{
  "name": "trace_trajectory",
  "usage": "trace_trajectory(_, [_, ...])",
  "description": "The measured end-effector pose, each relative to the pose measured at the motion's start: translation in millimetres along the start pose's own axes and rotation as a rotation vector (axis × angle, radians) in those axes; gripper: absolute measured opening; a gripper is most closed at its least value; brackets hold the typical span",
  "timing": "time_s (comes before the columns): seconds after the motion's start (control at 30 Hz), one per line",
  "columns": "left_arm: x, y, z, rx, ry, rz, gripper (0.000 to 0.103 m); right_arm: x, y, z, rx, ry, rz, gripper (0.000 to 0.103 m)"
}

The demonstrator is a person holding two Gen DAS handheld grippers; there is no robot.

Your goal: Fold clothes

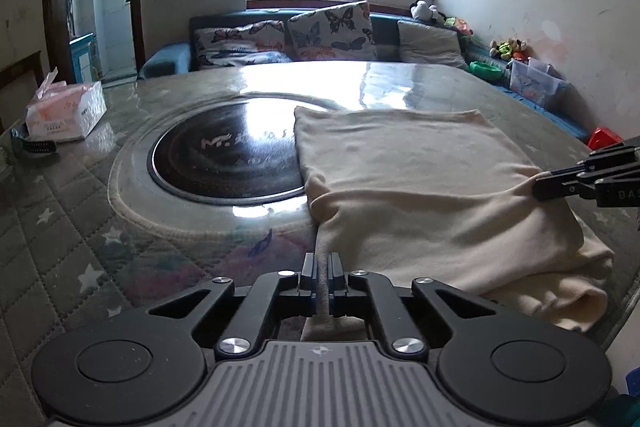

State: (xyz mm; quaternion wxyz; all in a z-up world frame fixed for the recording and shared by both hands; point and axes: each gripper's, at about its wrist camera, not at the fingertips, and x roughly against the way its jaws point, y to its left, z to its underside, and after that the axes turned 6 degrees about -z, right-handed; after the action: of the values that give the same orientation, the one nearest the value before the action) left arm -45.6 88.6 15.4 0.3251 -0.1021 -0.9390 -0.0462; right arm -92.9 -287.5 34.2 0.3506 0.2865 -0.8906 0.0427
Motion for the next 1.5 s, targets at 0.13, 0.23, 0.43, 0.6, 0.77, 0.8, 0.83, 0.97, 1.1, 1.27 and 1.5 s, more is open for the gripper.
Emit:
trace_trajectory(0.13, [5,0,-7,-0.002,-0.016,0.000,0.009,-13,-10,7,-0.034,0.040,0.001,0.009])
trace_trajectory(0.23, [7,0,-16,-0.001,-0.034,0.005,0.009,-7,-10,5,-0.027,0.020,0.003,0.010])
trace_trajectory(0.43, [-7,-16,-33,-0.013,-0.048,0.067,0.009,-4,-1,2,0.007,0.002,-0.025,0.011])
trace_trajectory(0.6, [-31,-13,-35,0.000,-0.006,0.034,0.009,-6,1,3,0.023,0.000,-0.019,0.012])
trace_trajectory(0.77, [-37,2,-26,0.017,0.024,-0.011,0.009,2,-3,0,0.029,-0.019,0.020,0.012])
trace_trajectory(0.8, [-37,5,-25,0.019,0.029,-0.017,0.009,3,-3,0,0.028,-0.022,0.021,0.012])
trace_trajectory(0.83, [-36,6,-25,0.022,0.028,-0.024,0.009,5,-3,0,0.028,-0.026,0.018,0.012])
trace_trajectory(0.97, [-27,3,-34,0.037,-0.008,0.003,0.009,8,8,-1,0.067,-0.038,-0.022,0.012])
trace_trajectory(1.1, [-29,-13,-40,-0.003,-0.025,0.056,0.010,1,21,0,0.112,-0.016,-0.057,0.012])
trace_trajectory(1.27, [-41,-19,-37,-0.032,-0.010,0.046,0.010,-14,13,5,0.096,0.020,-0.043,0.012])
trace_trajectory(1.5, [-42,-11,-35,-0.017,-0.015,0.024,0.010,-10,5,10,0.086,0.020,-0.028,0.012])
